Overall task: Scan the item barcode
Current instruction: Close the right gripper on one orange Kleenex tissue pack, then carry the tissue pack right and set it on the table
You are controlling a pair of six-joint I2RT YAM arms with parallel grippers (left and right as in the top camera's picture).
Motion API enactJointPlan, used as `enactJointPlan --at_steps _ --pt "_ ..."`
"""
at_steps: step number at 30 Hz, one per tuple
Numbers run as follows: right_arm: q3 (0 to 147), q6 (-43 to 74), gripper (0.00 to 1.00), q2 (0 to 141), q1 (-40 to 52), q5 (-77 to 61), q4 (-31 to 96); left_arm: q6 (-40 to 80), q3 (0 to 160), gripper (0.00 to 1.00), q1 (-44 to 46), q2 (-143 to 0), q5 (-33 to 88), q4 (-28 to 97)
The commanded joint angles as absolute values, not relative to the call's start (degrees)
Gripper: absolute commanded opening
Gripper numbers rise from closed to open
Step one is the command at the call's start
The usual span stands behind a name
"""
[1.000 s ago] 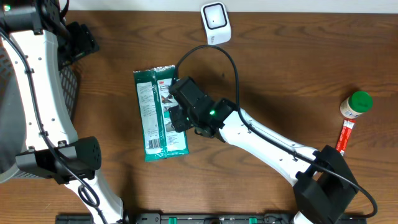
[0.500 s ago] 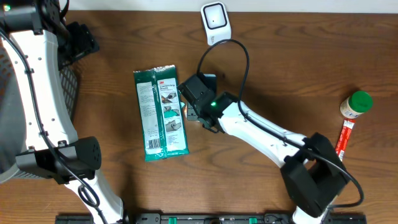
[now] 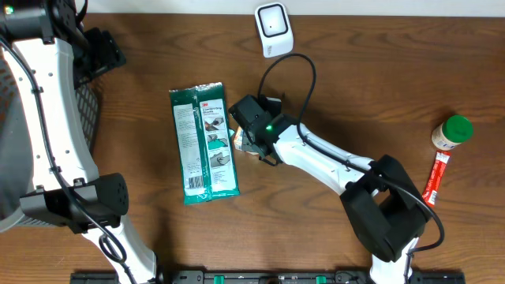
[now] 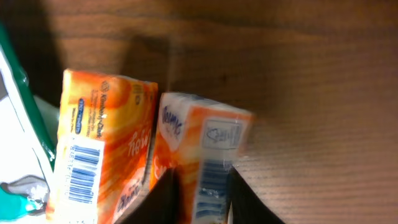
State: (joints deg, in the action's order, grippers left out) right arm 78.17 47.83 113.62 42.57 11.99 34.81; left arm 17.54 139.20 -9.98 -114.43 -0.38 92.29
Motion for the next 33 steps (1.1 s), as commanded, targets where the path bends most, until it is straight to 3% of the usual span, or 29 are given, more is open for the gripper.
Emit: enactJointPlan --at_steps 1,3,9,15,22,33 --pt "78.96 48.58 0.06 113.99 42.28 13.06 34.65 16.75 139.44 0.82 -10.22 -114.87 -1.13 95.53" --pt "78.98 47.92 0.01 113.84 41.87 13.04 34.81 16.75 139.44 0.82 -10.22 -114.87 -1.13 95.53" --pt "78.98 38.72 0.02 109.01 38.37 13.5 39.53 16.75 139.44 0.82 -10.22 -114.87 -1.13 95.53" --pt "78.98 28.97 0.02 101.67 31.35 14.33 49.3 16.75 139.44 0.82 -10.22 -114.87 -1.13 95.53" --pt "78.67 25.63 0.02 100.42 22.24 15.75 59.37 16.75 139.44 0.82 -10.22 -114.87 -1.13 95.53" --pt "70.37 25.5 0.03 100.64 21.21 6.17 47.48 16.75 139.44 0.82 -10.22 -114.87 -1.13 95.55"
